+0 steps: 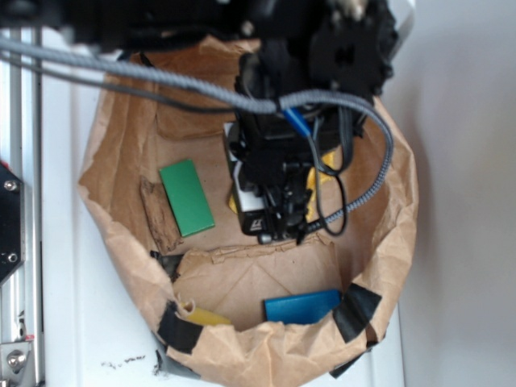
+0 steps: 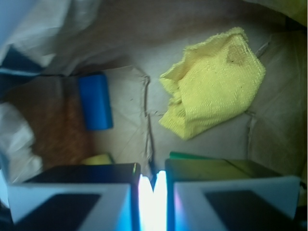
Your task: Grab the yellow cloth.
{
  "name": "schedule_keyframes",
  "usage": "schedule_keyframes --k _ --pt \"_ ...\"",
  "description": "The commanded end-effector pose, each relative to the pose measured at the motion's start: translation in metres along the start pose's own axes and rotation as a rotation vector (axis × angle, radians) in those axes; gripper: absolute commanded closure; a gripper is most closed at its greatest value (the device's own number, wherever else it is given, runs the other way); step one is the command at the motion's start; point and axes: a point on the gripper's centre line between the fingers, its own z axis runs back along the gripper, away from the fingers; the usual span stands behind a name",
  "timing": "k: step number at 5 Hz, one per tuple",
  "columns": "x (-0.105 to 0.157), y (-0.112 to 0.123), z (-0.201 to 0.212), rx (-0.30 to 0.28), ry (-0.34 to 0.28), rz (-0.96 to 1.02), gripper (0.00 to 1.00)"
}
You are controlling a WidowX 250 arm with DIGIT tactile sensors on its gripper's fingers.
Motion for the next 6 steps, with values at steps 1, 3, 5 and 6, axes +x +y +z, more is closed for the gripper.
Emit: schedule_keyframes --k 1,3,5,6 --pt "0.018 0.018 0.001 0.054 -0.148 0.016 0.0" --pt "0.033 0.035 -0.018 0.062 -0.189 0.006 0.0" --pt "0.042 0.055 -0.06 0.134 -0.052 -0.037 0.0" --pt "0.038 0.065 -0.083 0.182 -0.039 -0.083 0.0"
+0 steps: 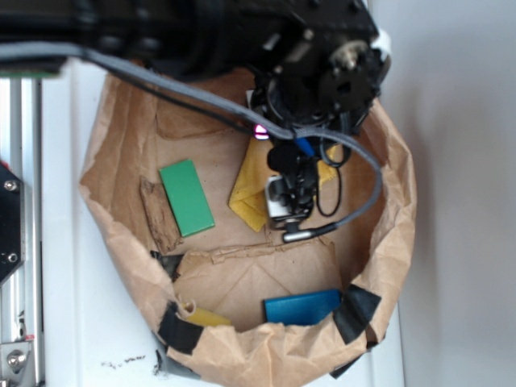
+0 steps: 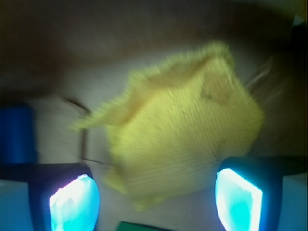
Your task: Grab the yellow cloth.
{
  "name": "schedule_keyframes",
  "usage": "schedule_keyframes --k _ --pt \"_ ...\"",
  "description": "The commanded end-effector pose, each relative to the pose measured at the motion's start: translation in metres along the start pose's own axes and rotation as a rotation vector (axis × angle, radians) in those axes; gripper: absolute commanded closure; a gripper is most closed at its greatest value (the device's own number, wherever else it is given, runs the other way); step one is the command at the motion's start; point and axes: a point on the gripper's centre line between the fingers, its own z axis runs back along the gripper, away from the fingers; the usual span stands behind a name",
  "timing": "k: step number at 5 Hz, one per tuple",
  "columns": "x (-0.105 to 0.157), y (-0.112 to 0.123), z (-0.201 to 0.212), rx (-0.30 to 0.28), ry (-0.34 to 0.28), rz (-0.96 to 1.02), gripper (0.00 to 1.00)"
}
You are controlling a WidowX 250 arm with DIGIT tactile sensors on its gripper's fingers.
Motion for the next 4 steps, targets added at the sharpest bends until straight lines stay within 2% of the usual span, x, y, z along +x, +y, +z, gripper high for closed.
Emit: schedule_keyframes --k 1,2,3,4 --pt "0.011 0.019 -0.023 0.085 -0.1 -0.05 0.0" --pt "0.022 0.015 -0.029 0.076 -0.168 -0.02 0.46" --pt "0.027 0.01 -0.025 0.064 -0.182 -0.005 1.0" --pt "0.024 0.003 -0.009 0.03 -0.158 -0.004 1.0"
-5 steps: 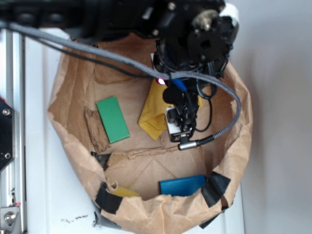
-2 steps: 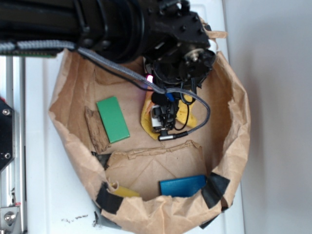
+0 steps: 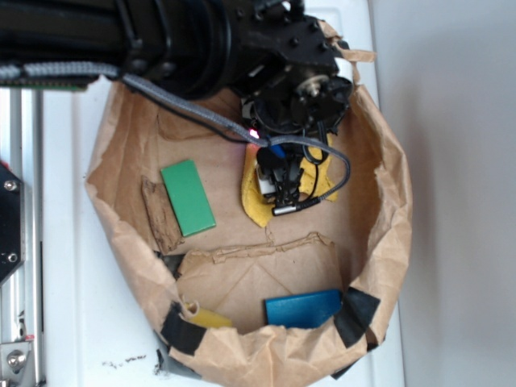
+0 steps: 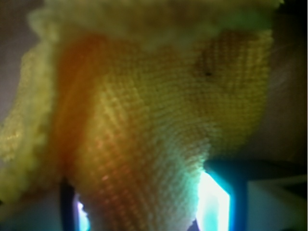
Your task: Grab the yellow cloth.
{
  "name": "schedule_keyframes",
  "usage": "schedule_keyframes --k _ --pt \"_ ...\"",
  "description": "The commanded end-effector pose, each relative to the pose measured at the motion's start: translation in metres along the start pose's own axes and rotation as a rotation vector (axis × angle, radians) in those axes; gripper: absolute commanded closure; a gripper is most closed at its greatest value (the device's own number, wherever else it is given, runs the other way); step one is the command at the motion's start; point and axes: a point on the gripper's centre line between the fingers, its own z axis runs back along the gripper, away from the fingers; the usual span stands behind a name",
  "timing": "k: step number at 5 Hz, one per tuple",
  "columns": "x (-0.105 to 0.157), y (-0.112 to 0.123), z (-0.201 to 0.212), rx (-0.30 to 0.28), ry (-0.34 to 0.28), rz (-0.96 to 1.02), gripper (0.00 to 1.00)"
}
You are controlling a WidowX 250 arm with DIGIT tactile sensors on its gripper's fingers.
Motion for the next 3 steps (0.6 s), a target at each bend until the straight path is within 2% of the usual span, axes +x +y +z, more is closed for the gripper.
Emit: schedule_keyframes --k 1,2,3 --pt "-0.006 -0.017 0.071 -0.145 0.03 -0.012 1.0" --pt "-0.019 -0.027 0.12 -0.236 0.061 0.004 1.0" --pt "-0.027 -0.03 0.17 -0.294 0.075 0.015 1.0"
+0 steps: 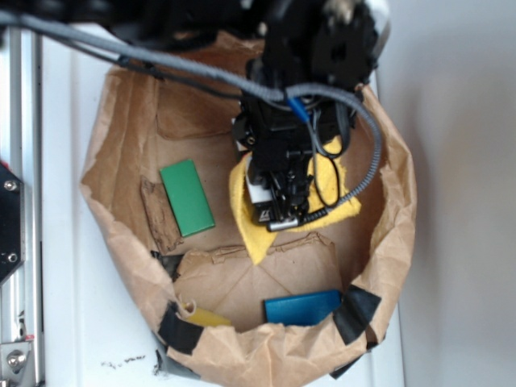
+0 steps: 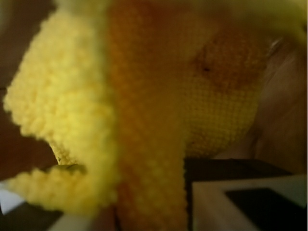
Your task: Grab the yellow cloth.
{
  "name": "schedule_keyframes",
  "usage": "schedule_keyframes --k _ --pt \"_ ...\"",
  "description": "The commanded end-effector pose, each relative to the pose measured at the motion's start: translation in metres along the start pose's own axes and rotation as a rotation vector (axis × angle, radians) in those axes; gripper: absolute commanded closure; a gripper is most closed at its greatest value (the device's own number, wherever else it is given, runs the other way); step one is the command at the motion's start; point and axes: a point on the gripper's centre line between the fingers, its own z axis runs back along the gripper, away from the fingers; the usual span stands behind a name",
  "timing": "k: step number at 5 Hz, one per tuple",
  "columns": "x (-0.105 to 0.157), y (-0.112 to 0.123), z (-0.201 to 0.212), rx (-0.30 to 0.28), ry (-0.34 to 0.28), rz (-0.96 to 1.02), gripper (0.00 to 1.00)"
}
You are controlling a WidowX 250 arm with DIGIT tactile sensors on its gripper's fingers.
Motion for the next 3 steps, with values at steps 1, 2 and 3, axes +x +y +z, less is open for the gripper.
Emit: schedule_keyframes --k 1,2,3 --pt "-0.0164 -0.0085 0.0905 -0.058 -0.06 0.005 1.0" --pt "-0.0194 -0.006 0.0901 -0.053 -0.081 -0.003 1.0" --pt "-0.0224 -0.0031 0.0813 0.043 -0.169 -0.038 0.26"
